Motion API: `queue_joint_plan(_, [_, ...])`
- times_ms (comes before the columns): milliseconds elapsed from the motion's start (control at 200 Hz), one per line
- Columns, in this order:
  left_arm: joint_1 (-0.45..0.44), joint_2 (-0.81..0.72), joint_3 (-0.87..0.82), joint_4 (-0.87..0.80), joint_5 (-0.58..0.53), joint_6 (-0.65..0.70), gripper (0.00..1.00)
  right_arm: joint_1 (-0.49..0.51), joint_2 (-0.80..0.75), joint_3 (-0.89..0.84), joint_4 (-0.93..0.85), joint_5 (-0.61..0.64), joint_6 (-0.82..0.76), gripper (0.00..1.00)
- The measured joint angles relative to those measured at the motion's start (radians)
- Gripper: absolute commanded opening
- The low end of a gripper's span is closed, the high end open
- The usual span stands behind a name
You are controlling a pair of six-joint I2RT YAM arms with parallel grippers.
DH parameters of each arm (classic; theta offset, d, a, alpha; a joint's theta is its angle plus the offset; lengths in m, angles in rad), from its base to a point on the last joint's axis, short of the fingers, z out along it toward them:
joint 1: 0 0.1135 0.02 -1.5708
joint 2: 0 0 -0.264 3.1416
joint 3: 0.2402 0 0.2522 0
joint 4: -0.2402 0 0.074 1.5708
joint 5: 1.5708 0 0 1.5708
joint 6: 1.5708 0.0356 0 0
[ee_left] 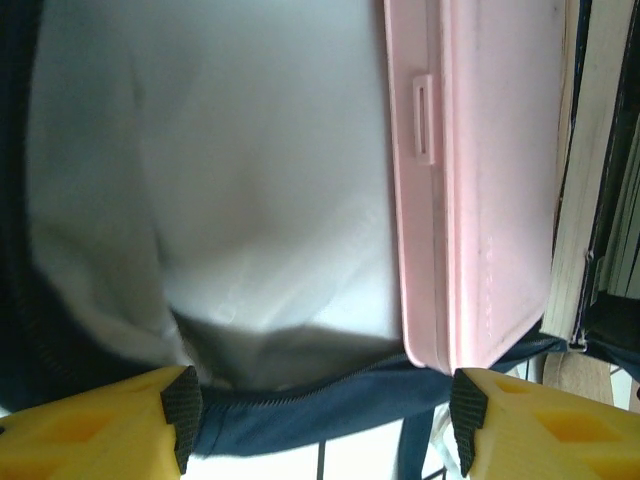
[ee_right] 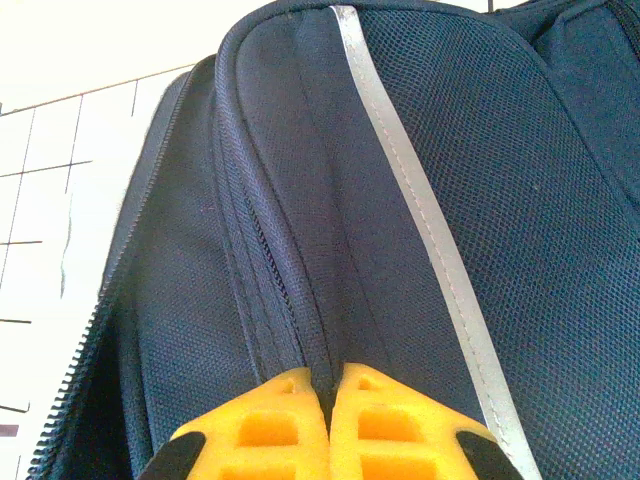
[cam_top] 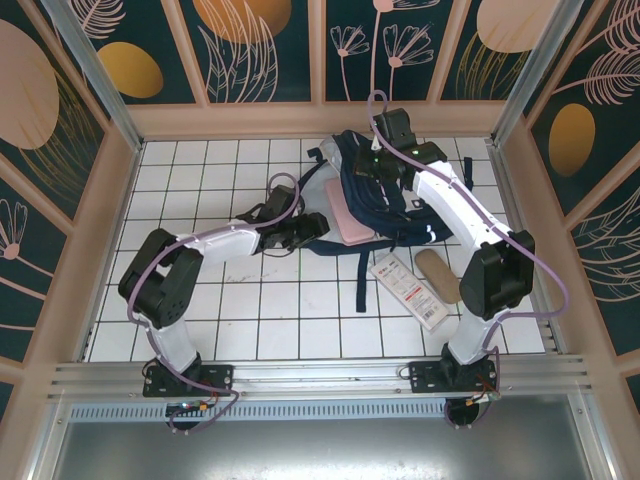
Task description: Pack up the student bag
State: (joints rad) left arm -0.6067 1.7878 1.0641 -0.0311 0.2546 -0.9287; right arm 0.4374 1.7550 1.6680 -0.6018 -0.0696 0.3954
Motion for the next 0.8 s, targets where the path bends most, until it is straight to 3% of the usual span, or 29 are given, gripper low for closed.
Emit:
queue_joint_plan(215, [-0.002,-0.009,-0.003,-0.002,0.026,0.019,0.67,0.000,0.000,0.000,-0.001,0.000,0.000,0.00])
queue_joint_plan(380, [-0.025,0.026,0.085,-0.017,0.040,0.028,0.64,-0.006,0.000,-0.001,0.000,0.000,0.000,0.00])
queue_joint_plan(800, [-0.036,0.298,0.312,-0.019,0.087,-0.006,0.44,-0.006,0.000,-0.015,0.008,-0.011,0.004,0.00])
